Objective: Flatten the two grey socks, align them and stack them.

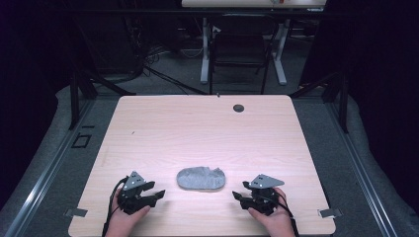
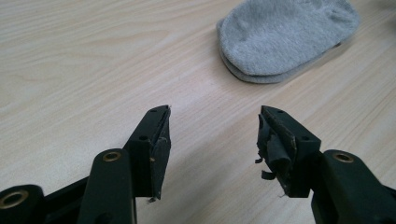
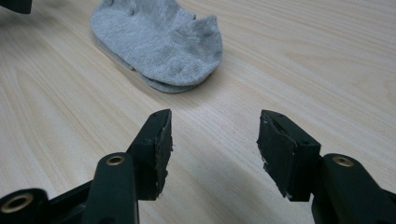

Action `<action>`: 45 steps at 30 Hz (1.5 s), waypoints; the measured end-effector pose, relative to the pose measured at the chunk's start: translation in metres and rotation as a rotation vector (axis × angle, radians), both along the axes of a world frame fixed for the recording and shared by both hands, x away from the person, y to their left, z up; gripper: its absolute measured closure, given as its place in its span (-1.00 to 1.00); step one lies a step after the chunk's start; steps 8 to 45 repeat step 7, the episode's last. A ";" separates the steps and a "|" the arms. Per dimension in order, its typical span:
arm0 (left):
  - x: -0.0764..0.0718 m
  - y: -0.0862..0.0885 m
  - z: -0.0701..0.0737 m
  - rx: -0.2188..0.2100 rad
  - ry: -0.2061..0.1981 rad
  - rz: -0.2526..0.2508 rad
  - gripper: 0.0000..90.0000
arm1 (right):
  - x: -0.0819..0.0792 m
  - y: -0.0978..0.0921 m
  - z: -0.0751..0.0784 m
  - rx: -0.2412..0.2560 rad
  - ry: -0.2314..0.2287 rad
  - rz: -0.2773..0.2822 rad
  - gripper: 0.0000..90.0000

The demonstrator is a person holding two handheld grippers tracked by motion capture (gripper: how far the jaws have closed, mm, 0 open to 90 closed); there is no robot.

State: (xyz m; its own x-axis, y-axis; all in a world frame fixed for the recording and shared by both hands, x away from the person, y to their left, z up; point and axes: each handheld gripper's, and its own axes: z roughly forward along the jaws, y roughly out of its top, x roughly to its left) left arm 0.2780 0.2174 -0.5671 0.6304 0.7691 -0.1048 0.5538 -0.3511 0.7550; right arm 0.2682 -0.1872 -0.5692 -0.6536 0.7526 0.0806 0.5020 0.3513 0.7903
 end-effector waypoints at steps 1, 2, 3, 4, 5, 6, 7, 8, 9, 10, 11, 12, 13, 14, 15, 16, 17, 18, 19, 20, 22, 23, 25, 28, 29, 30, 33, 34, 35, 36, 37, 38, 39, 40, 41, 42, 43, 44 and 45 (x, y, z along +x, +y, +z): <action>0.000 0.000 0.000 -0.001 -0.004 0.004 -0.01 | 0.000 0.000 0.000 -0.005 0.000 0.000 -0.02; 0.000 -0.001 0.000 -0.001 -0.004 0.006 -0.02 | 0.001 0.000 0.000 -0.006 0.002 0.002 -0.02; 0.001 -0.001 0.000 -0.004 -0.007 0.008 -0.02 | 0.001 0.000 0.000 -0.004 0.002 0.001 -0.02; 0.001 -0.001 0.000 -0.001 -0.007 0.010 -0.03 | 0.001 0.000 -0.001 -0.005 0.004 0.001 -0.02; 0.001 0.000 0.000 0.005 -0.010 0.009 -0.03 | 0.001 -0.001 -0.001 -0.006 0.007 -0.001 -0.02; 0.002 0.000 0.000 0.006 -0.011 0.010 -0.04 | 0.001 -0.001 -0.001 -0.003 0.009 -0.001 -0.02; 0.002 0.000 0.000 0.004 -0.010 0.013 -0.04 | 0.002 -0.001 -0.001 -0.007 0.009 -0.004 -0.02; 0.002 0.000 0.000 0.004 -0.010 0.013 -0.04 | 0.002 -0.001 -0.001 -0.007 0.009 -0.004 -0.02; 0.002 0.000 0.000 0.004 -0.010 0.013 -0.04 | 0.002 -0.001 -0.001 -0.007 0.009 -0.004 -0.02; 0.002 0.000 0.000 0.004 -0.010 0.013 -0.04 | 0.002 -0.001 -0.001 -0.007 0.009 -0.004 -0.02; 0.002 0.000 0.000 0.004 -0.010 0.013 -0.04 | 0.002 -0.001 -0.001 -0.007 0.009 -0.004 -0.02; 0.002 0.000 0.000 0.004 -0.010 0.013 -0.04 | 0.002 -0.001 -0.001 -0.007 0.009 -0.004 -0.02; 0.002 0.000 0.000 0.004 -0.010 0.013 -0.04 | 0.002 -0.001 -0.001 -0.007 0.009 -0.004 -0.02; 0.002 0.000 0.000 0.004 -0.010 0.013 -0.04 | 0.002 -0.001 -0.001 -0.007 0.009 -0.004 -0.02; 0.002 0.000 0.000 0.004 -0.010 0.013 -0.04 | 0.002 -0.001 -0.001 -0.007 0.009 -0.004 -0.02; 0.002 0.000 0.000 0.004 -0.010 0.013 -0.04 | 0.002 -0.001 -0.001 -0.007 0.009 -0.004 -0.02; 0.002 0.000 0.000 0.004 -0.010 0.013 -0.04 | 0.002 -0.001 -0.001 -0.007 0.009 -0.004 -0.02; 0.002 0.000 0.000 0.004 -0.010 0.013 -0.04 | 0.002 -0.001 -0.001 -0.007 0.009 -0.004 -0.02; 0.002 0.000 0.000 0.004 -0.010 0.013 -0.04 | 0.002 -0.001 -0.001 -0.007 0.009 -0.004 -0.02; 0.002 0.000 0.000 0.004 -0.010 0.013 -0.04 | 0.002 -0.001 -0.001 -0.007 0.009 -0.004 -0.02; 0.002 0.000 0.000 0.004 -0.010 0.013 -0.04 | 0.002 -0.001 -0.001 -0.007 0.009 -0.004 -0.02; 0.002 0.000 0.000 0.004 -0.010 0.013 -0.04 | 0.002 -0.001 -0.001 -0.007 0.009 -0.004 -0.02; 0.002 0.000 0.000 0.004 -0.010 0.013 -0.04 | 0.002 -0.001 -0.001 -0.007 0.009 -0.004 -0.02; 0.002 0.000 0.000 0.004 -0.010 0.013 -0.04 | 0.002 -0.001 -0.001 -0.007 0.009 -0.004 -0.02; 0.002 0.000 0.000 0.004 -0.010 0.013 -0.04 | 0.002 -0.001 -0.001 -0.007 0.009 -0.004 -0.02; 0.002 0.000 0.000 0.004 -0.010 0.013 -0.04 | 0.002 -0.001 -0.001 -0.007 0.009 -0.004 -0.02; 0.002 0.000 0.000 0.004 -0.010 0.013 -0.04 | 0.002 -0.001 -0.001 -0.007 0.009 -0.004 -0.02; 0.002 0.000 0.000 0.004 -0.010 0.013 -0.04 | 0.002 -0.001 -0.001 -0.007 0.009 -0.004 -0.02; 0.002 0.000 0.000 0.004 -0.010 0.013 -0.04 | 0.002 -0.001 -0.001 -0.007 0.009 -0.004 -0.02; 0.002 0.000 0.000 0.004 -0.010 0.013 -0.04 | 0.002 -0.001 -0.001 -0.007 0.009 -0.004 -0.02; 0.002 0.000 0.000 0.004 -0.010 0.013 -0.04 | 0.002 -0.001 -0.001 -0.007 0.009 -0.004 -0.02; 0.002 0.000 0.000 0.004 -0.010 0.013 -0.04 | 0.002 -0.001 -0.001 -0.007 0.009 -0.004 -0.02; 0.002 0.000 0.000 0.004 -0.010 0.013 -0.04 | 0.002 -0.001 -0.001 -0.007 0.009 -0.004 -0.02; 0.002 0.000 0.000 0.004 -0.010 0.013 -0.04 | 0.002 -0.001 -0.001 -0.007 0.009 -0.004 -0.02; 0.002 0.000 0.000 0.004 -0.010 0.013 -0.04 | 0.002 -0.001 -0.001 -0.007 0.009 -0.004 -0.02; 0.002 0.000 0.000 0.004 -0.010 0.013 -0.04 | 0.002 -0.001 -0.001 -0.007 0.009 -0.004 -0.02; 0.002 0.000 0.000 0.004 -0.010 0.013 -0.04 | 0.002 -0.001 -0.001 -0.007 0.009 -0.004 -0.02; 0.002 0.000 0.000 0.004 -0.010 0.013 -0.04 | 0.002 -0.001 -0.001 -0.007 0.009 -0.004 -0.02; 0.002 0.000 0.000 0.004 -0.010 0.013 -0.04 | 0.002 -0.001 -0.001 -0.007 0.009 -0.004 -0.02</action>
